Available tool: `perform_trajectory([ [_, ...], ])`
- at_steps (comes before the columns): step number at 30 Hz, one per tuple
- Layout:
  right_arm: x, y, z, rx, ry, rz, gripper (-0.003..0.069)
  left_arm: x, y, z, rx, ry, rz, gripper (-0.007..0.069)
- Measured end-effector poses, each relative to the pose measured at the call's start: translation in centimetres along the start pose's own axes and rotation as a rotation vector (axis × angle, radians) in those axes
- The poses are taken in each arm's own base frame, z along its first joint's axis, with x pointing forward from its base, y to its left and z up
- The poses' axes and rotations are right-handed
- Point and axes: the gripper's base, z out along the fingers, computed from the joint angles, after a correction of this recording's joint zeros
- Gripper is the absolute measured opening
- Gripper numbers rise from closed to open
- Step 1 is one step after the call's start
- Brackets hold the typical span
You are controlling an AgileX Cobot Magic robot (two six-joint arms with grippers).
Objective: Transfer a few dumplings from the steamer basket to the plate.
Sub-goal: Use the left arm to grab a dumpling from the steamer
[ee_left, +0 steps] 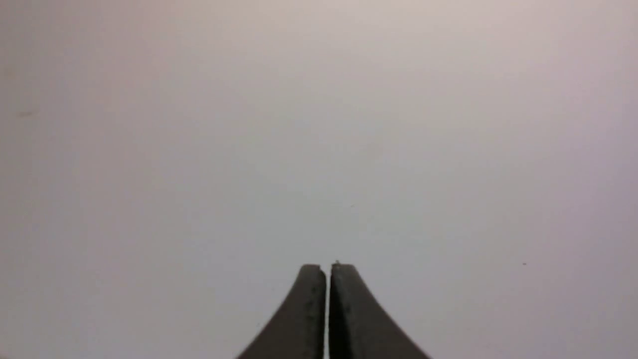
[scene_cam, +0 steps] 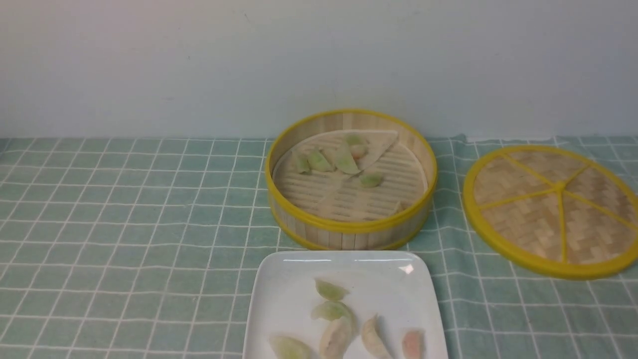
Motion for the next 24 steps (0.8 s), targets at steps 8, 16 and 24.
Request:
perform_trajectory([
  [8, -1.5, -0.3, -0.1, 0.000, -0.175, 0.365, -0.0015, -3.2, -4.5, 7.1, -0.087, 0.766, 0.126, -0.0006],
  [16, -1.8, 2.2, -0.3, -0.081, 0.075, 0.345, -0.0015, 2.9, -2.9, 15.7, -0.083, 1.350, 0.184, -0.0006],
  [24, -6.7, 7.9, 2.0, -0.092, 0.574, -0.082, -0.0015, 9.1, -2.1, 22.8, 0.009, 1.527, 0.205, -0.0006],
])
